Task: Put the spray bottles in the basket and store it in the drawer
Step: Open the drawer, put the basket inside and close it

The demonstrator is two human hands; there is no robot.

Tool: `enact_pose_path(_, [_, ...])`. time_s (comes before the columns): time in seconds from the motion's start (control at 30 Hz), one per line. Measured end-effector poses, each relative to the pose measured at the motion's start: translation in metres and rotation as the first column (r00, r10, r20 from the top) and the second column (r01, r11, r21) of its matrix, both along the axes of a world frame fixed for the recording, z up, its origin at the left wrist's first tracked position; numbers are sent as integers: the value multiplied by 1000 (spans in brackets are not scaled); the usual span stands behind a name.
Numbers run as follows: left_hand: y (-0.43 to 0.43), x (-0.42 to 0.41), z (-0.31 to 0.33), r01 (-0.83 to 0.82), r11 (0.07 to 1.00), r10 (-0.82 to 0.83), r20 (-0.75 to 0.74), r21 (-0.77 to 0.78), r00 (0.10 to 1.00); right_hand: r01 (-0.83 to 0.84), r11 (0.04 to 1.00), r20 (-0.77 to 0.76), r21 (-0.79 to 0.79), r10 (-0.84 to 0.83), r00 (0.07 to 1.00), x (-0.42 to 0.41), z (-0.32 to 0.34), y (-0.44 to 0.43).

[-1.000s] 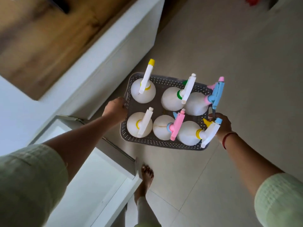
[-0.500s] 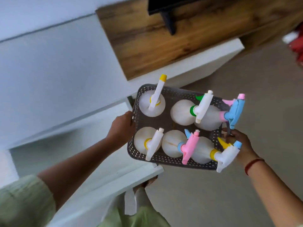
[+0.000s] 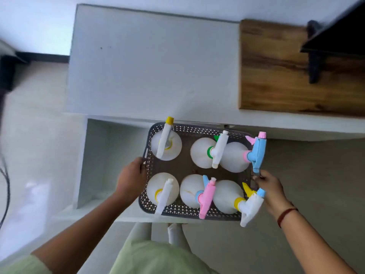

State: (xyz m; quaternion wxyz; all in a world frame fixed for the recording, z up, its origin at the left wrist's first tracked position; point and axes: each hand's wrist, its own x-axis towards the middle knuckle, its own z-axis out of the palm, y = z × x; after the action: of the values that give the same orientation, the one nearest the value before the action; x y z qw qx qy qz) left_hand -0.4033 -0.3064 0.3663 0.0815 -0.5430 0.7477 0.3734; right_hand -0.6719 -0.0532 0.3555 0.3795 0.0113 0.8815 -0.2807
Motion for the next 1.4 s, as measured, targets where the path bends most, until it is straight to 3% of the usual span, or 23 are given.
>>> enact_pose_path(0.23, [-63,60,-20,-64,998,64,52,-15,997,-32,998,-1,-59,32,999,55,-30,-81])
enact_pose_path(0.53, [-109,95,-80,-65,994,54,129,83,990,-2,997,19,75,0,1000,107,-101,-126])
enact_pose_path(0.9, [-111,99,-174,-185,965,157,154,187,975,-9,985,43,173,1,999,98,-201,-144])
enact_pose_path(1.2, [-113,97,-214,-222,950,189,161,218,969,-130,965,47,228,122,991,93,-232,-149])
enact_pose_path(1.4, [-114,92,-231,-148,959,107,175,242,979,-157,947,8,281,162,987,96,-242,-145])
